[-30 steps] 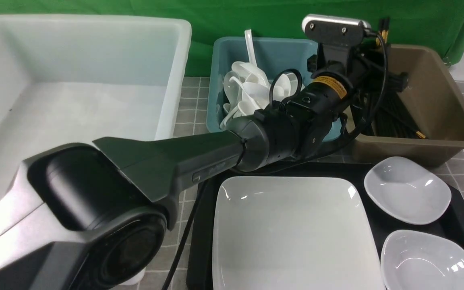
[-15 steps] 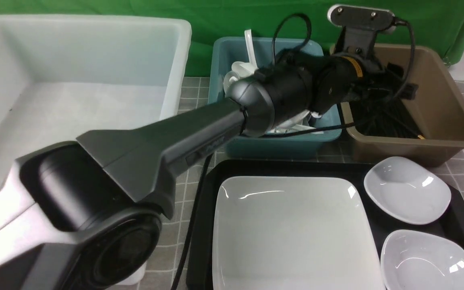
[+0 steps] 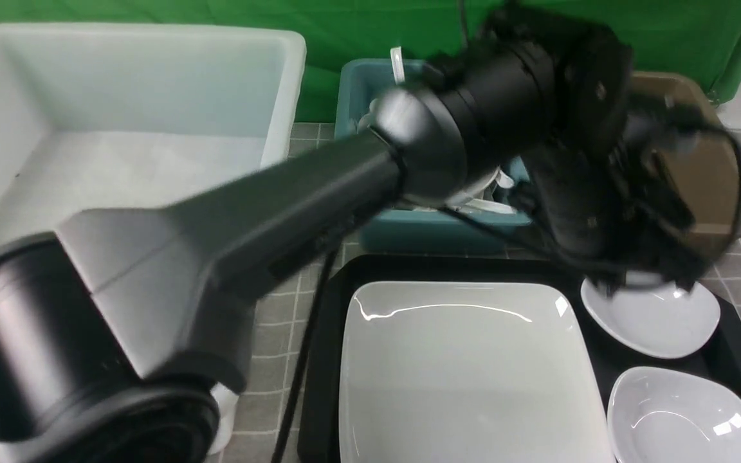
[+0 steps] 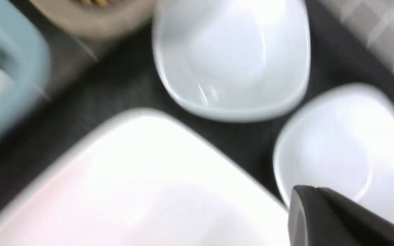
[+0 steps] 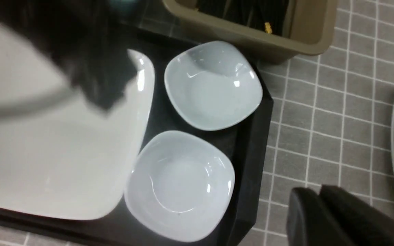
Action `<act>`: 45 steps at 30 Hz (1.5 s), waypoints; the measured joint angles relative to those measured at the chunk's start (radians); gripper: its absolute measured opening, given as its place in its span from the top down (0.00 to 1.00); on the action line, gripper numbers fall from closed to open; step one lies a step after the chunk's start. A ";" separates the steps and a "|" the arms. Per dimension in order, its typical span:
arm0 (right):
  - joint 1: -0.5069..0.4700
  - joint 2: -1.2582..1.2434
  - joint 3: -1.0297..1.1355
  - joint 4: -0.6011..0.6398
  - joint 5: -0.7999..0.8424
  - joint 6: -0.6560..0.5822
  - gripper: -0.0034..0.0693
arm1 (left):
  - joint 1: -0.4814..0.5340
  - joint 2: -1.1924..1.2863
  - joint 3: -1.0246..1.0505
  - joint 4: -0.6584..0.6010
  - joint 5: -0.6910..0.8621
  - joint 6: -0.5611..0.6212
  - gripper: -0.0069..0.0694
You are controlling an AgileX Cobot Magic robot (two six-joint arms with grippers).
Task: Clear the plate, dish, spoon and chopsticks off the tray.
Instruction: Use the left arm to grab a small plate from the dinner plate
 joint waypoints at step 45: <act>0.000 -0.002 0.000 0.029 0.000 0.006 0.83 | -0.094 0.171 -0.083 0.044 -0.070 0.006 0.83</act>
